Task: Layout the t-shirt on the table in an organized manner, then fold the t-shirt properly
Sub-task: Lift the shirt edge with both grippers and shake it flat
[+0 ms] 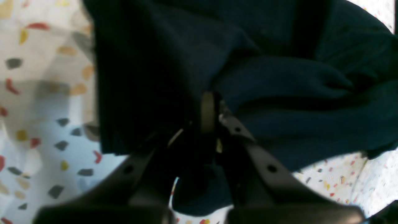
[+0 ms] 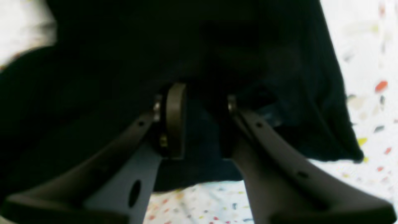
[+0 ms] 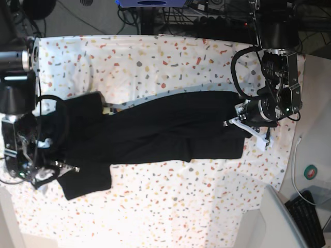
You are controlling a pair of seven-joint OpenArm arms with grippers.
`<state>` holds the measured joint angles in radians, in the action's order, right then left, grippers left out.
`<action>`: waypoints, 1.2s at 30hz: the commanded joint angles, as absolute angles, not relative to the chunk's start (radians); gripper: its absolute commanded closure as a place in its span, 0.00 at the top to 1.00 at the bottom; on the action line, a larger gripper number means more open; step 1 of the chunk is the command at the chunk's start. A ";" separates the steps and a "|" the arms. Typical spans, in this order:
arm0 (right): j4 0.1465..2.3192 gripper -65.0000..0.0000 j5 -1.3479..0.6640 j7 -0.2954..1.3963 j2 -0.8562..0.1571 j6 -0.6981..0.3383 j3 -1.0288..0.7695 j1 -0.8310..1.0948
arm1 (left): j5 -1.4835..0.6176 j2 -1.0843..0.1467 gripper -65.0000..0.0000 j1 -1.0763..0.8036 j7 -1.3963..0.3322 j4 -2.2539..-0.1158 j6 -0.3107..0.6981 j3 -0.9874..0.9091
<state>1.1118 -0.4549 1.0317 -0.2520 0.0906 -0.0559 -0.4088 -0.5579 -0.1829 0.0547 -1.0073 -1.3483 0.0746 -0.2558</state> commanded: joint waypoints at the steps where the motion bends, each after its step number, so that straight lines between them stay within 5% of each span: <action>1: 1.234 0.27 -0.469 1.058 -0.274 0.093 -0.114 -0.354 | -0.567 -0.197 0.00 0.064 -1.000 -1.368 0.073 -0.262; 5: 1.474 0.28 -0.527 1.086 -0.272 0.082 -0.236 -0.160 | -0.567 -0.199 0.00 0.064 -1.000 -1.371 0.073 -0.259; 14: 1.475 0.29 -0.687 0.978 -0.274 0.082 -0.239 -0.024 | -0.567 -0.199 0.00 0.062 -1.000 -1.363 0.074 -0.255; 19: 1.420 0.49 -0.690 0.970 -0.272 0.082 -0.236 -0.025 | -0.567 -0.199 0.00 0.062 -1.001 -1.365 0.074 -0.257; 32: 1.242 0.48 -0.680 0.897 -0.295 0.048 -0.153 -0.061 | -0.567 -0.200 0.00 0.062 -1.001 -1.363 0.074 -0.254; 36: 1.216 0.35 -0.688 0.891 -0.300 0.133 -0.147 -0.061 | -0.567 -0.200 0.00 0.062 -1.001 -1.365 0.074 -0.254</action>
<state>1.2026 -0.6804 0.8997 -0.2802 0.1284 -0.1375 -0.0483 -0.5537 -0.1909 0.0467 -1.0092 -1.3499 0.0746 -0.2523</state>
